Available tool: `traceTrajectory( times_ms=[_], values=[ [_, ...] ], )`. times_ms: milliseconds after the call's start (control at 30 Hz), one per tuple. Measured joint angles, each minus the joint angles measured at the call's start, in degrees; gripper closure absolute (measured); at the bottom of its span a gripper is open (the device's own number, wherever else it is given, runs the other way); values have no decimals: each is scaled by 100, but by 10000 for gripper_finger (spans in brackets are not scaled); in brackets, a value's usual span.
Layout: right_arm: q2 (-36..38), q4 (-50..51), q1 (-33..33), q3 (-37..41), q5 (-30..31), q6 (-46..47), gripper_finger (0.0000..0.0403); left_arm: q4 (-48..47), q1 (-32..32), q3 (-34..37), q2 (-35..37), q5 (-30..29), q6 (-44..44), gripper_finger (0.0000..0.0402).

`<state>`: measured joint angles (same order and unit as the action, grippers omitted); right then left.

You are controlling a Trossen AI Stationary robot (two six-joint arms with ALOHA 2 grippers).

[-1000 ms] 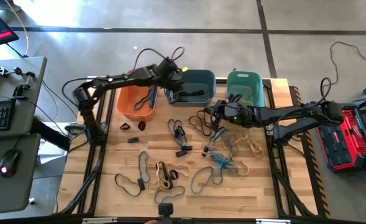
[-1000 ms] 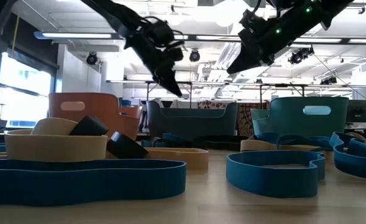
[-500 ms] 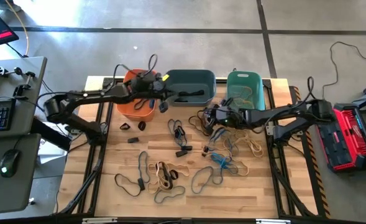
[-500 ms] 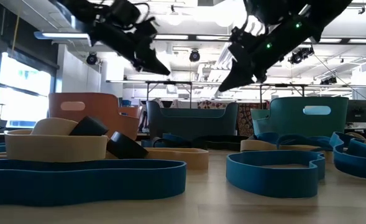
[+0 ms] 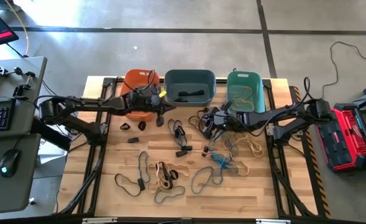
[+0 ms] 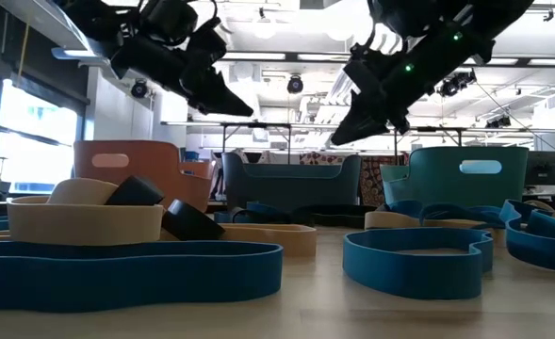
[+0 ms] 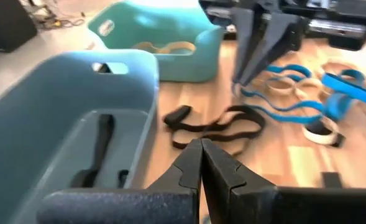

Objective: Sort rubber bands into baskets
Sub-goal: Put the black rubber band into the blue bin

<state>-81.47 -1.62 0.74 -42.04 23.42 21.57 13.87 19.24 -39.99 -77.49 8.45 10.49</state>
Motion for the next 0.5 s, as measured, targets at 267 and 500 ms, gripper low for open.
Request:
traceTrajectory(
  times_ms=[267, 500],
  values=[
    [2, 354, 38, 0, -58, 561, 274, 218, -570, 0, 0, -67, -243, 401],
    [2, 704, -131, -2, 398, 967, 254, 234, -1056, -2, 0, -430, -299, 401]
  ],
)
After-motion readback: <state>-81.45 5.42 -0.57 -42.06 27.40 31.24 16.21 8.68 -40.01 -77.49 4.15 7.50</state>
